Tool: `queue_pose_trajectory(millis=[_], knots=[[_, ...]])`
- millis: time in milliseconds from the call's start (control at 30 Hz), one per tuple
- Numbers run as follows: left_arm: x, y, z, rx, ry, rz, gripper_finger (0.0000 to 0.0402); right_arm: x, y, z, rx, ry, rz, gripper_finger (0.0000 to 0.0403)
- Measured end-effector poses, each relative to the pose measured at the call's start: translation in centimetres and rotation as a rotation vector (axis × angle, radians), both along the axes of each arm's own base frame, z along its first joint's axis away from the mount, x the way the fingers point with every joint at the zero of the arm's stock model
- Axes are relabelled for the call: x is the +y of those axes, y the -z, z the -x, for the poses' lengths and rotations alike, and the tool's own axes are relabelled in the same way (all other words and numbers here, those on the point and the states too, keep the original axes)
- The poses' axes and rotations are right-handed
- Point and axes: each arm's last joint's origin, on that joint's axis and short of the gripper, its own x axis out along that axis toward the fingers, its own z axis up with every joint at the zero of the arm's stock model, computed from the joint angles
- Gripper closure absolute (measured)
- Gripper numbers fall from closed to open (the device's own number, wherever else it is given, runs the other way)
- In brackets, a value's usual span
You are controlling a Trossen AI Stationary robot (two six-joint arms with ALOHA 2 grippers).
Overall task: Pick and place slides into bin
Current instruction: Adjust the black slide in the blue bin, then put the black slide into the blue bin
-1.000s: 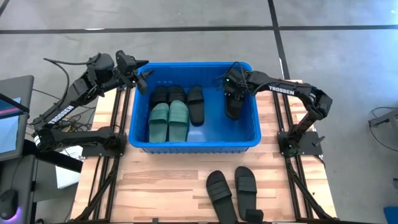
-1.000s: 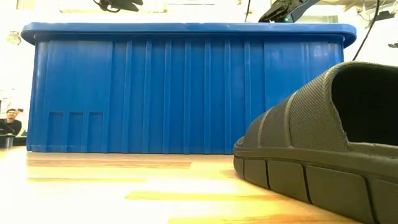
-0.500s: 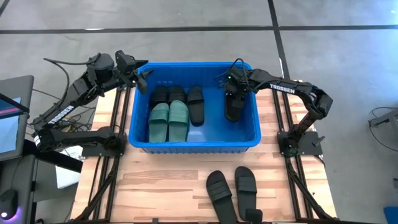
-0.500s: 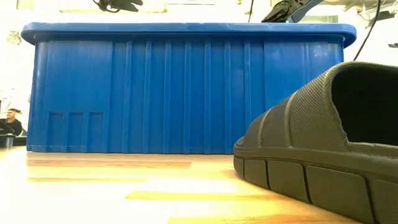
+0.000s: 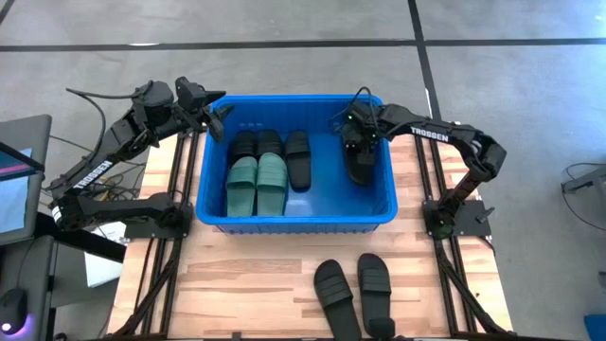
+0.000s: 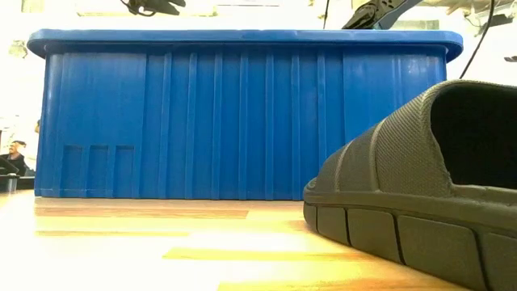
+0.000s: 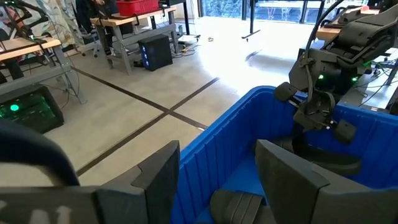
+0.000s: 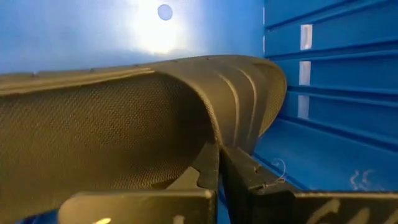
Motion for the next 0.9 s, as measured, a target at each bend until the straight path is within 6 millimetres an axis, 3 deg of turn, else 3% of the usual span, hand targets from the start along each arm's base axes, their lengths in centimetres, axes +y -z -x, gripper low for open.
queue_pose_trajectory(millis=[300,567,900], knots=[[0.0,0.0,0.0,-0.009,-0.023,0.01,0.0203,-0.9,2.2,-0.6,0.036,0.051,-0.053,0.0384],[0.0,0.0,0.0,-0.014,-0.028,0.017,0.0203,-1.1,3.0,-1.0,0.052,0.045,-0.054,0.0321],[0.1,0.0,0.0,-0.013,-0.029,0.015,0.0203,-1.0,1.5,-1.1,0.045,0.037,-0.058,0.0199]])
